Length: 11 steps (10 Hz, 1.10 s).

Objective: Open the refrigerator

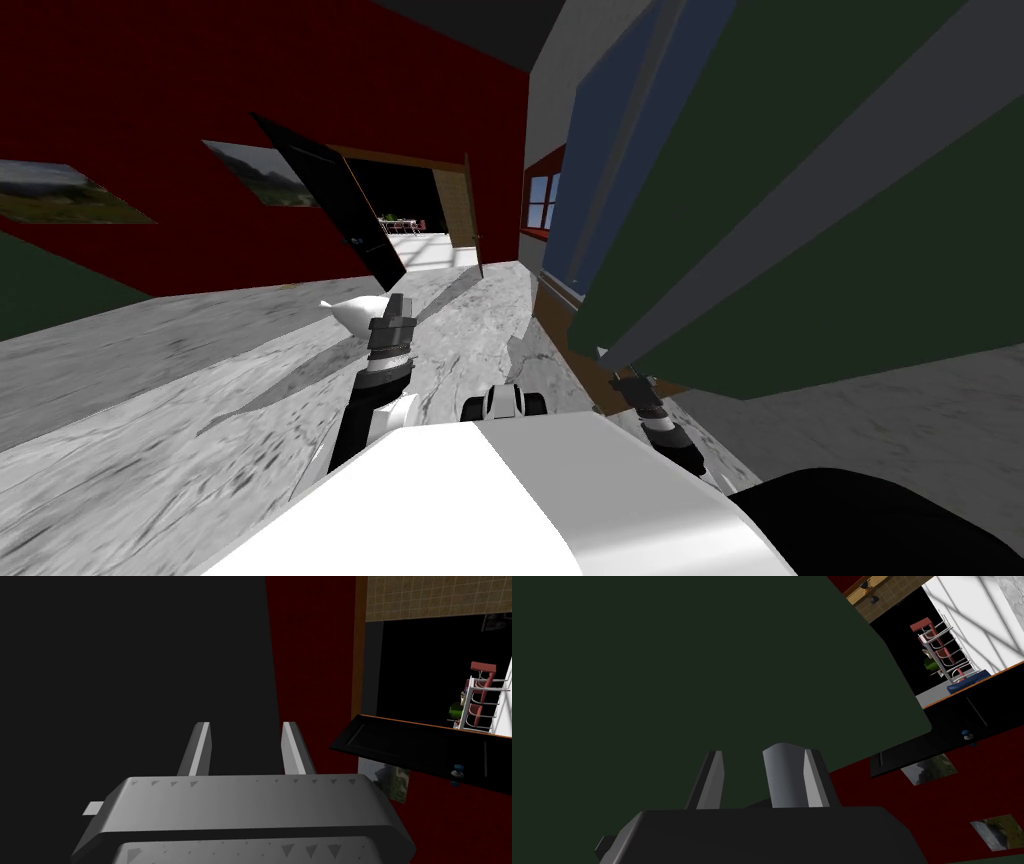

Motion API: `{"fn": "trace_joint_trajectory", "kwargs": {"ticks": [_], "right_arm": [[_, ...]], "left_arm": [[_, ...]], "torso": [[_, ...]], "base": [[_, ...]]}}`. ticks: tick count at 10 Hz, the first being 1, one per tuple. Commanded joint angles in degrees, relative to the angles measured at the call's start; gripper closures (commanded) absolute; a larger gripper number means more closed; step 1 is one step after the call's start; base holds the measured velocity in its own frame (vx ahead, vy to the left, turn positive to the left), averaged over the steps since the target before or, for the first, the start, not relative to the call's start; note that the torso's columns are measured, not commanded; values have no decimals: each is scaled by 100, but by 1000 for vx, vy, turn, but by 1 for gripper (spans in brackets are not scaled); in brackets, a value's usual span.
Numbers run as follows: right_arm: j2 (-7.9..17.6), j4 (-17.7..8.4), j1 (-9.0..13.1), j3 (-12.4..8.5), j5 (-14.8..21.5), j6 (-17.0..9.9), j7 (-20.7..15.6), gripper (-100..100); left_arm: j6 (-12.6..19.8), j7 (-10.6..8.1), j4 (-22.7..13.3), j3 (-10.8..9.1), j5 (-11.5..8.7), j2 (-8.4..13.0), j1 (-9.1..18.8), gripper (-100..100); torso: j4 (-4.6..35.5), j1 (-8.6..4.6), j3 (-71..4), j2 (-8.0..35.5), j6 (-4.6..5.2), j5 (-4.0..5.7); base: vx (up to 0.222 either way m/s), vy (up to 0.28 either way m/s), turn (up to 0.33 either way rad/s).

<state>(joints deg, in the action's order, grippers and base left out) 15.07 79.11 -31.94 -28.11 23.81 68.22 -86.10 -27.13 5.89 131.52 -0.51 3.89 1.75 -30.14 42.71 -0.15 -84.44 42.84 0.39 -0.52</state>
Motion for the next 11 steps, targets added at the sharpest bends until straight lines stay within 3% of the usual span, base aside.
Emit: {"fn": "trace_joint_trajectory", "kwargs": {"ticks": [1,3,4,6,11], "right_arm": [[142,119,-11,85,38,234,135,100],[226,169,-33,207,107,412,223,100],[327,154,-80,164,75,292,355,-100],[530,301,-117,45,-21,171,604,-100],[801,497,-166,-113,-148,10,937,-100]], "left_arm": [[0,0,0,0,0,0,0,0],[0,0,0,0,0,0,1,0],[0,0,0,0,0,0,0,0],[0,0,0,1,0,-1,-2,0],[-1,0,1,0,0,-1,-2,0]], "torso": [[6,6,0,6,-1,-7],[17,-2,5,19,9,-14],[10,0,-5,-3,1,-11],[-42,54,-55,-111,-47,16],[17,62,-61,-41,-106,-49]], "base": [[-243,-127,94],[-227,-105,81],[-94,-12,7],[-1,89,-36],[4,58,-10]]}}
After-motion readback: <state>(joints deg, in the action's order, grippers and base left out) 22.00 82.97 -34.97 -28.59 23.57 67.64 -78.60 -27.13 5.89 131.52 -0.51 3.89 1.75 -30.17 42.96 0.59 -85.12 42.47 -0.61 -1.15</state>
